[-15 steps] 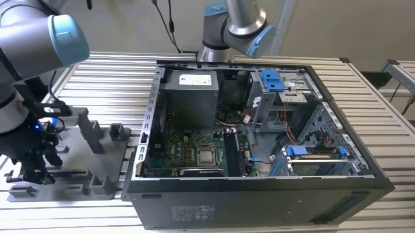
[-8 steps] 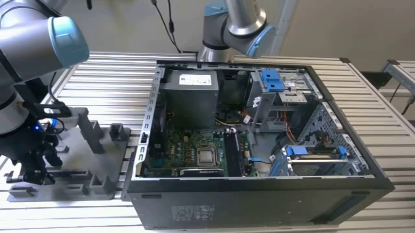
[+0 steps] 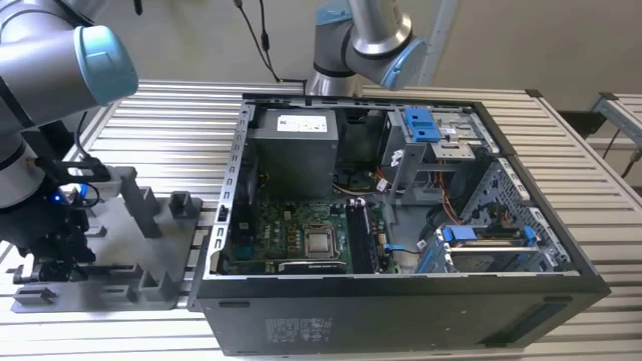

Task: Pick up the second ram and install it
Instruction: 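Pick up the second ram and move it above second insertion slot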

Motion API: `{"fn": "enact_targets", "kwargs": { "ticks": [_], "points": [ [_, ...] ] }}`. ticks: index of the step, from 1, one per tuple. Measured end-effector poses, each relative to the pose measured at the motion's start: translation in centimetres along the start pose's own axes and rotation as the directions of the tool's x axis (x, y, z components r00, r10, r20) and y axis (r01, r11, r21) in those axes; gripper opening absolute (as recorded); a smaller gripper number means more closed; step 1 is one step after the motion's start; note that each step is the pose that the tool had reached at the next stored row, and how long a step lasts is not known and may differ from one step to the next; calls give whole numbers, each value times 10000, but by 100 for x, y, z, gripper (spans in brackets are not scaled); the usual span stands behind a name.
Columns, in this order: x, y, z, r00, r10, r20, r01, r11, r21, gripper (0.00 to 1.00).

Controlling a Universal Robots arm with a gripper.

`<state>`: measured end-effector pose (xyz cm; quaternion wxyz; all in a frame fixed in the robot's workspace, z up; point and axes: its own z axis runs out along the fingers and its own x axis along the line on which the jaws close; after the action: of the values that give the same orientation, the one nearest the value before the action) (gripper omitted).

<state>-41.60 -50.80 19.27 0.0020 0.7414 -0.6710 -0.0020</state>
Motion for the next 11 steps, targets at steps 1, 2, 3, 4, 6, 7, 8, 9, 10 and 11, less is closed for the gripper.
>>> {"fn": "enact_targets", "kwargs": {
  "ticks": [1, 2, 3, 4, 6, 7, 8, 9, 10, 11],
  "points": [
    [0, 0, 0, 10000, 0, 0, 0, 10000, 0, 39],
    [0, 0, 0, 10000, 0, 0, 0, 10000, 0, 33],
    [0, 0, 1, 10000, 0, 0, 0, 10000, 0, 27],
    [0, 0, 1, 10000, 0, -1, 0, 10000, 0, 27],
    [0, 0, 2, 10000, 0, 1, 0, 10000, 2, 21],
    [0, 0, 2, 10000, 0, 1, 0, 10000, 2, 15],
    [0, -1, 2, 10000, 0, 1, 0, 10000, 2, 15],
    [0, 0, 2, 10000, 0, 1, 0, 10000, 1, 15],
    [0, 0, 2, 10000, 0, 0, 0, 10000, 1, 15],
    [0, 0, 2, 10000, 0, 1, 0, 10000, 1, 15]
  ]
}}
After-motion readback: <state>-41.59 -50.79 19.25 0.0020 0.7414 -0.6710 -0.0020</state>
